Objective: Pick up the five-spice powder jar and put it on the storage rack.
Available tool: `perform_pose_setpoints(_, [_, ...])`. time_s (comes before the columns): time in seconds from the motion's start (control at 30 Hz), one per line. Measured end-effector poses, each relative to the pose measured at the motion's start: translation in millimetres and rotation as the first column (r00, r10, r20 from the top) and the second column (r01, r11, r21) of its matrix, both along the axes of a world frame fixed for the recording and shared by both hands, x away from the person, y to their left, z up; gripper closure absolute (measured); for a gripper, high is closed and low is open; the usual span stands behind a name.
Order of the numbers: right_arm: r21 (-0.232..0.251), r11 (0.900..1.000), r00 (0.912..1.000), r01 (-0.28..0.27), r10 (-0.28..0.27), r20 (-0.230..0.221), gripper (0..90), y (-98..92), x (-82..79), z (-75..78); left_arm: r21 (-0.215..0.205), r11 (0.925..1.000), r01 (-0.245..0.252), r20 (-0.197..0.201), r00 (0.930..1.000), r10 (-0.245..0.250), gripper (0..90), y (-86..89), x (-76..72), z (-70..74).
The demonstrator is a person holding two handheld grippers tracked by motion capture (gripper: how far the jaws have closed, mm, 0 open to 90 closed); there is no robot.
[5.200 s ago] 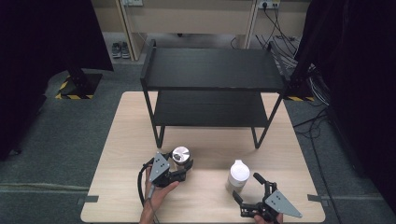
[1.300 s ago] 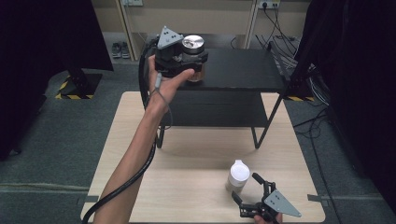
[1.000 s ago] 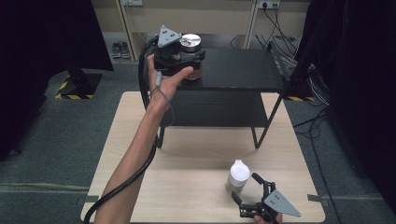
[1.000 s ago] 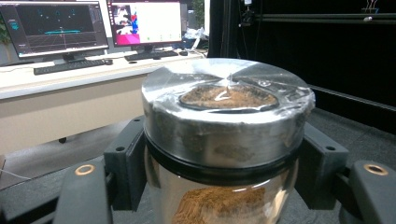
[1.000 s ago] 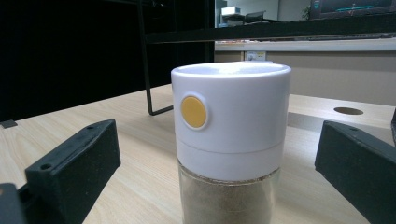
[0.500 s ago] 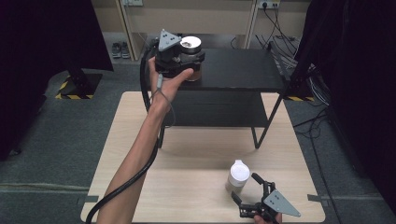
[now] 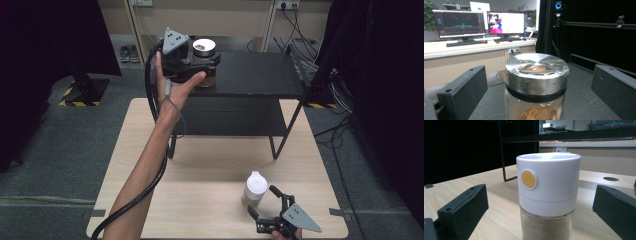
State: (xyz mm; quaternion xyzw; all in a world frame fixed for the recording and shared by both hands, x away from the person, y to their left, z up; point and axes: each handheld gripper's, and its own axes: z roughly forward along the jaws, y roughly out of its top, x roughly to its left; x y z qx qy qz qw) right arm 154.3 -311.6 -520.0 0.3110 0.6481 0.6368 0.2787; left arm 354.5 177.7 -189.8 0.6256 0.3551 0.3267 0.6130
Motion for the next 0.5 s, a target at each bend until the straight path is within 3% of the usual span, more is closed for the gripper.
perform_pose_setpoints(0.27, [0.001, 1.000, 1.0000, 0.001, -0.001, 0.000, 0.5, -0.2, -0.3, 0.1, 0.011, 0.9996, 0.025, 0.030, 0.9992, -0.025, 0.0, 5.2, -18.8, -7.2])
perform_pose_setpoints(0.5, [0.000, 1.000, 1.0000, 0.003, -0.003, 0.001, 0.5, 0.0, -0.4, 0.2, -0.022, 0.9978, 0.062, 0.050, 0.9969, -0.061, 0.0, 15.4, -33.7, -21.6])
